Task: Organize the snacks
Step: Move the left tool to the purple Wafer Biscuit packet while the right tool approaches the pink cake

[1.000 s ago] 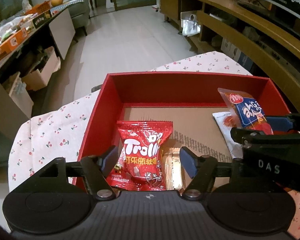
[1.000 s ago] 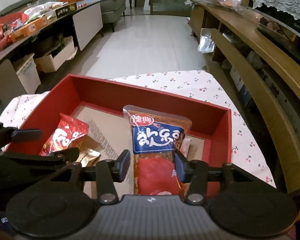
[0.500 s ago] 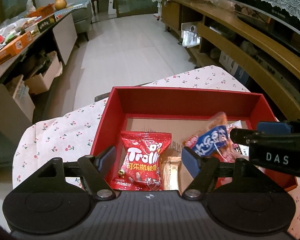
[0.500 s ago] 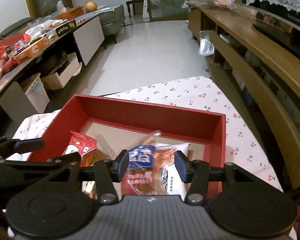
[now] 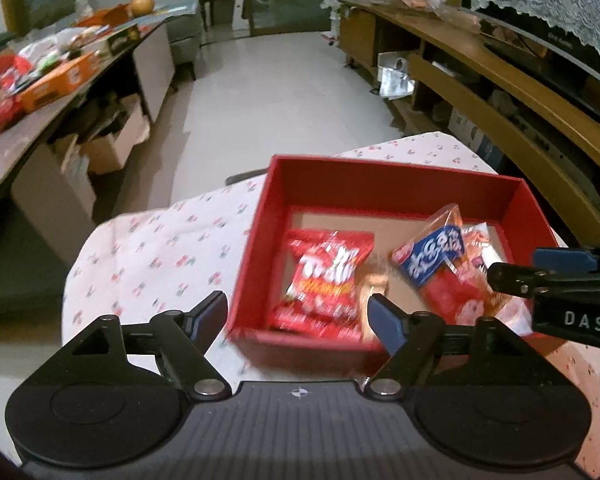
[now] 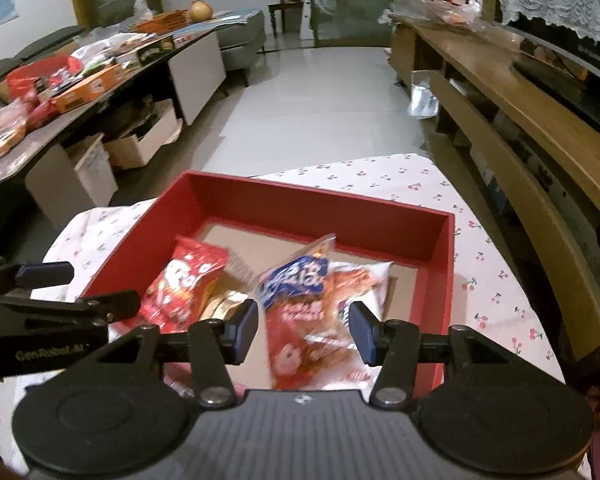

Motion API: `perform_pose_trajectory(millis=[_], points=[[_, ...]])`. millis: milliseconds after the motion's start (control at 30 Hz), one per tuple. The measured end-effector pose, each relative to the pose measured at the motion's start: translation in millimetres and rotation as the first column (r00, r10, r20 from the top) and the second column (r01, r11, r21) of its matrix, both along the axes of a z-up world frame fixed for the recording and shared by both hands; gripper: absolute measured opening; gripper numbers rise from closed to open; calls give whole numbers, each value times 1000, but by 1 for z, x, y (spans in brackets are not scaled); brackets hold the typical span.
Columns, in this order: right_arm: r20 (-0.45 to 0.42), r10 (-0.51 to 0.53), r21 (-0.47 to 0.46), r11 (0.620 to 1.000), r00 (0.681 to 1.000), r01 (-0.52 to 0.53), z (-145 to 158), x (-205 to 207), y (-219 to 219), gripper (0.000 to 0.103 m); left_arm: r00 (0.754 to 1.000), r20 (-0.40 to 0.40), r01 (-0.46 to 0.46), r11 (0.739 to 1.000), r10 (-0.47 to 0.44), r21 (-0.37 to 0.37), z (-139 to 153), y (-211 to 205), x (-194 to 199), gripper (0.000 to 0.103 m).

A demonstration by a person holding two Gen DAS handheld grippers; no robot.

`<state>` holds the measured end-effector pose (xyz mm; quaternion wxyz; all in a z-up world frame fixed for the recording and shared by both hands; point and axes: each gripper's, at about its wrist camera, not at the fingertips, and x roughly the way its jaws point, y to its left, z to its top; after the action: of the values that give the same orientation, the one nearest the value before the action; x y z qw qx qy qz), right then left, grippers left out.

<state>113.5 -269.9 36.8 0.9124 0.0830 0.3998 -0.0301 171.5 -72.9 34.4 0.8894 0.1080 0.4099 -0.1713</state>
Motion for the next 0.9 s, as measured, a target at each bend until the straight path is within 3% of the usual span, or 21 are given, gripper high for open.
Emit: perform_pose_trajectory(millis=[267, 667, 800, 900], points=[[-22, 79, 24, 997, 997, -79, -2, -23, 34, 57, 998, -39, -43, 999, 43, 6, -9, 36, -19, 83], [-94, 146, 18, 989, 985, -145, -22, -33, 59, 59, 982, -162, 95, 995, -98, -29, -42, 51, -28, 87], [-96, 146, 25, 989, 985, -144, -21, -30, 60, 59, 977, -126, 178, 983, -171, 47, -48, 44, -47, 88], [-97, 156, 29, 988, 983, -154, -20, -30, 61, 59, 970, -144, 207, 975, -195, 75, -55, 45, -60, 88]])
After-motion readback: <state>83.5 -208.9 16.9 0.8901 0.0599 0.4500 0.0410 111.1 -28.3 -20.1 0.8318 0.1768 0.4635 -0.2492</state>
